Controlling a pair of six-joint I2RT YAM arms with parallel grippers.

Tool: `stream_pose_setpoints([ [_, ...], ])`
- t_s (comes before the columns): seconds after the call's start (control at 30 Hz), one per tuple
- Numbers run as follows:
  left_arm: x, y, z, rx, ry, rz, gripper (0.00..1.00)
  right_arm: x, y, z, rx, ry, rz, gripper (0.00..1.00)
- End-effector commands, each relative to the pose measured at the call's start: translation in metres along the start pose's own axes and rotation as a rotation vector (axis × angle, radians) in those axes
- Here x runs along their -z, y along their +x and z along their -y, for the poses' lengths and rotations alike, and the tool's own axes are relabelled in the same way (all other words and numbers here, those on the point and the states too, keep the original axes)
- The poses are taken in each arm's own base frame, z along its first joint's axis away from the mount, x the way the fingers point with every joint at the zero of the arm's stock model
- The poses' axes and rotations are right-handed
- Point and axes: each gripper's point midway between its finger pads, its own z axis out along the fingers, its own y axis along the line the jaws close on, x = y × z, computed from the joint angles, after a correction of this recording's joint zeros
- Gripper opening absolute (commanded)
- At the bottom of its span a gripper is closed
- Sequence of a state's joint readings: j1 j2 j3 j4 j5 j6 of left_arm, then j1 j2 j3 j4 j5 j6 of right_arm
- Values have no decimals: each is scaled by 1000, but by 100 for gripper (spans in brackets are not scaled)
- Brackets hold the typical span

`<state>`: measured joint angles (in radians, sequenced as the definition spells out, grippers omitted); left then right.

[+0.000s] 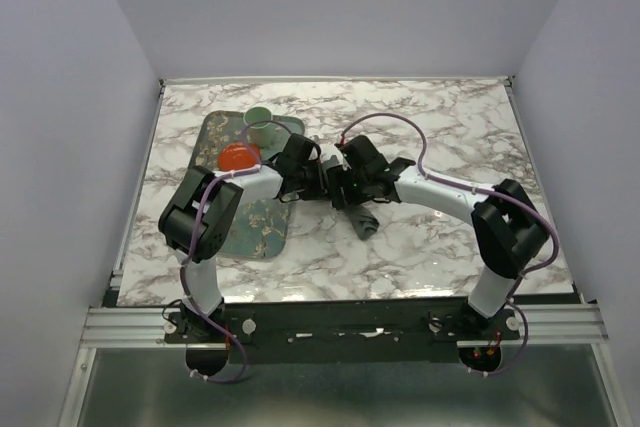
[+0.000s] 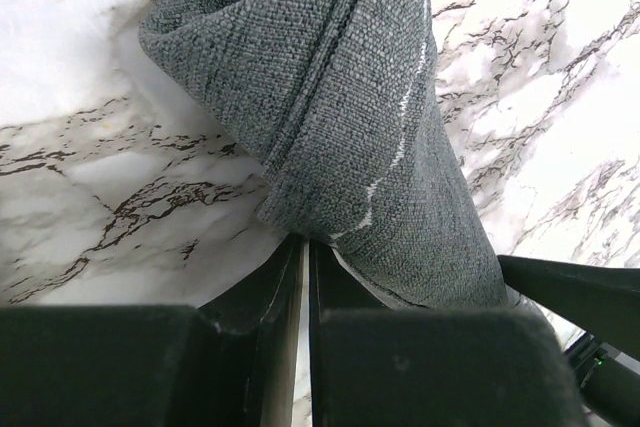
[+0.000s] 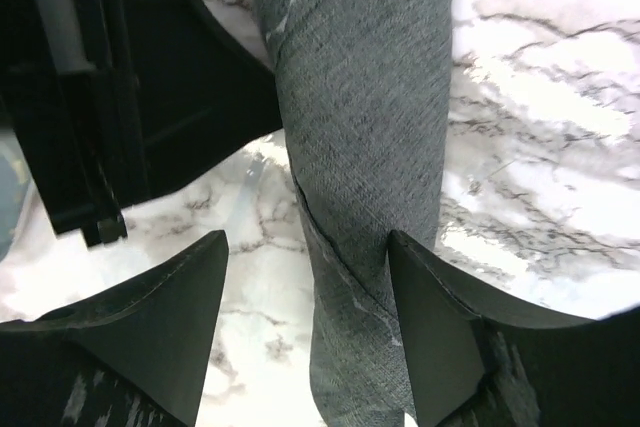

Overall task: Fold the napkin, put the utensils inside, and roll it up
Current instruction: Roll the napkin with the utensil

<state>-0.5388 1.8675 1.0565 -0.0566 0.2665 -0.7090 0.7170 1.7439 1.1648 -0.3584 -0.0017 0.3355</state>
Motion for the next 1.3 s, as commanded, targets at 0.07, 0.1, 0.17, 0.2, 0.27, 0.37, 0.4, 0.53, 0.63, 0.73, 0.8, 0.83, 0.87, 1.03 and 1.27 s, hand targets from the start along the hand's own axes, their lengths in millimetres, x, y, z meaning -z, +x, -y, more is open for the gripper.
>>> stream_pose_setpoints([
  [0.07, -8, 7, -12, 6, -48, -7, 15, -9, -12, 29, 79, 283, 21, 75],
  [0.1, -7, 8, -13, 6, -49, -8, 15, -10, -13, 30, 81, 293, 23, 75],
  [0.17, -4, 8, -11, 2, -47, -2, 15, -8, -15, 32, 87, 314, 17, 80],
  [0.2, -2, 10, -12, 3, -48, -4, 15, -4, -17, 33, 85, 318, 25, 80],
  [0.27, 5, 9, -9, 0, -45, -3, 15, 0, -17, 31, 84, 304, 31, 80],
  [0.37, 20, 7, 2, 3, -10, 6, 15, 1, -21, 26, 73, 283, 40, 80],
  [0.4, 25, 7, 3, 1, -6, 12, 16, 0, -25, 23, 70, 277, 45, 80],
  [0.53, 56, -8, 15, -32, -4, 72, 18, -14, -22, 16, 61, 239, 13, 79],
  [0.63, 74, -21, 17, -44, -4, 108, 18, -17, -23, 13, 51, 227, 14, 79],
  [0.73, 89, -33, 18, -41, 5, 149, 18, -22, -24, 9, 61, 214, 9, 79],
  [0.8, 94, -36, 18, -41, 11, 158, 19, -26, -26, 8, 63, 210, 5, 79],
  [0.83, 97, -39, 19, -36, 14, 167, 18, -27, -26, 8, 65, 214, 3, 79],
  [0.87, 99, -39, 19, -36, 16, 170, 19, -28, -27, 7, 64, 211, 6, 79],
  [1.03, 108, -44, 23, -32, 35, 194, 18, -39, -19, 12, 69, 231, -21, 79],
  [1.27, 116, -51, 28, -29, 54, 215, 18, -46, -10, 24, 78, 292, -33, 78],
])
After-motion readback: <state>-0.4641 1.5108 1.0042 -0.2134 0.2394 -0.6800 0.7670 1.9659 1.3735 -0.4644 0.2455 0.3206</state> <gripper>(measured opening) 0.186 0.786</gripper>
